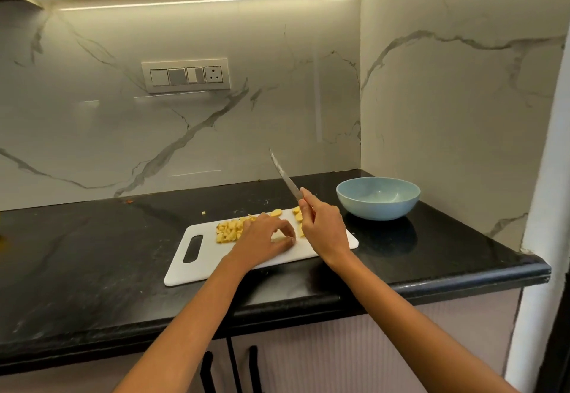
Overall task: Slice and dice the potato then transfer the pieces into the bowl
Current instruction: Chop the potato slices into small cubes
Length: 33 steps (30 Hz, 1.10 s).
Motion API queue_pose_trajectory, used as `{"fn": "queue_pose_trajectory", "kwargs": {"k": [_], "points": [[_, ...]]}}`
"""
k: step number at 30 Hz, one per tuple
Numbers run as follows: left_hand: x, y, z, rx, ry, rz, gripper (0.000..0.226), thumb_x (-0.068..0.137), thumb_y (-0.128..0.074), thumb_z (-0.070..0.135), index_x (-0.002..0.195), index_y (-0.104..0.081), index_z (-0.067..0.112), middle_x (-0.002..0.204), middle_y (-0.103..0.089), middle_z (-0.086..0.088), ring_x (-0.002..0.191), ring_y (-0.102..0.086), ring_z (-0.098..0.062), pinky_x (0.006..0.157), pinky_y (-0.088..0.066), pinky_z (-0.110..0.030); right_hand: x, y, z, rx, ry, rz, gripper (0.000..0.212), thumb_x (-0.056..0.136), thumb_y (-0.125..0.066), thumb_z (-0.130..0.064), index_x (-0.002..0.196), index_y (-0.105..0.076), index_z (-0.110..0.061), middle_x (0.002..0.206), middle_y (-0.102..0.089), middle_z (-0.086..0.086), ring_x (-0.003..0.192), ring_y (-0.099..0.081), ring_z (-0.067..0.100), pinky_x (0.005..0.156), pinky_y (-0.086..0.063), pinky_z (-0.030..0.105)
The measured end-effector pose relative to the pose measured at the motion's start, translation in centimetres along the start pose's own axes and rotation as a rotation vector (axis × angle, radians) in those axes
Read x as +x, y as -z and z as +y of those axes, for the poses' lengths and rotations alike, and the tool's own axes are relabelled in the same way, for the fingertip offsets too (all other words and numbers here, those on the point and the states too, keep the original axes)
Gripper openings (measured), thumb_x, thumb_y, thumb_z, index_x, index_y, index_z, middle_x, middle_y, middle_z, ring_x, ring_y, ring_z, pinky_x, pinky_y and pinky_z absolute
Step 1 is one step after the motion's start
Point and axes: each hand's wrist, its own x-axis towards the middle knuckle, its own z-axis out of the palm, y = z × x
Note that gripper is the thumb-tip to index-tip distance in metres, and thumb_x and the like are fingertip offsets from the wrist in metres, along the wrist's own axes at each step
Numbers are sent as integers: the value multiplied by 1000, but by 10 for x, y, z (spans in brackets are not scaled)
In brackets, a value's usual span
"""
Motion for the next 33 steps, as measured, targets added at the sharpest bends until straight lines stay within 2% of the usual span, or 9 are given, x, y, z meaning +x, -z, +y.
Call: {"fn": "queue_pose_trajectory", "kwargs": {"k": [5, 11, 15, 17, 19, 22, 25, 28, 33], "points": [[12, 6, -21, 301, 29, 53, 18, 90, -51, 36, 101, -64, 30, 115, -57, 14, 111, -42, -11, 88, -25, -33, 27, -11, 7, -53, 62, 20, 41, 101, -40, -23, 140, -42, -12, 64, -56, -1, 49, -43, 6, 49, -35, 19], [12, 15, -38, 45, 187, 267, 21, 91, -53, 13, 94, -69, 26, 108, -64, 8, 109, -47, -16, 83, -23, -30, 55, -27, 16, -101, 135, 43, 41, 101, -40, -22, 139, -44, -8, 62, -56, 0, 44, -39, 4, 45, -26, 14], [8, 17, -36, -176, 134, 107, 4, 74, -71, 41, 78, -70, 42, 95, -64, 24, 107, -51, -7, 94, -30, -39, 64, -26, 25, -82, 132, 81, 41, 101, -41, -23, 138, -45, -7, 65, -61, 2, 48, -43, 5, 46, -33, 15], [1, 20, -31, -295, 106, -20, 19, 55, -69, 61, 64, -70, 44, 89, -63, 30, 104, -53, 3, 94, -28, -40, 65, -26, 27, -68, 130, 105, 41, 100, -41, -23, 137, -46, -6, 66, -62, 3, 47, -42, 4, 46, -33, 14], [-4, 20, -26, -251, 124, -65, 15, 57, -73, 57, 61, -68, 43, 91, -61, 30, 110, -48, 0, 92, -21, -35, 64, -26, 28, -80, 146, 94, 41, 100, -41, -23, 138, -45, -7, 68, -63, 4, 49, -44, 5, 47, -34, 14], [-4, 22, -27, -34, 201, 54, 14, 78, -72, 28, 73, -67, 40, 101, -59, 24, 115, -40, -8, 83, -12, -27, 62, -26, 29, -100, 169, 78, 42, 100, -41, -23, 139, -44, -7, 70, -65, 6, 53, -48, 8, 48, -37, 15], [-1, 20, -31, 70, 238, 183, 16, 85, -63, 17, 88, -71, 31, 112, -62, 14, 114, -43, -12, 80, -10, -26, 62, -25, 31, -97, 160, 94, 42, 100, -41, -24, 139, -44, -7, 70, -65, 6, 51, -47, 6, 48, -37, 15], [4, 15, -26, 33, 209, 175, 12, 88, -61, 24, 91, -70, 31, 112, -63, 13, 114, -43, -12, 82, -14, -28, 62, -26, 31, -112, 161, 74, 43, 100, -40, -25, 139, -43, -8, 71, -65, 6, 50, -43, 5, 47, -32, 14], [19, 2, -12, 110, 184, 21, 12, 86, -60, 41, 91, -69, 35, 113, -61, 18, 115, -39, -10, 93, -20, -37, 62, -25, 31, -92, 166, 68, 43, 100, -40, -24, 140, -42, -8, 73, -66, 9, 55, -50, 12, 51, -41, 21]]}}
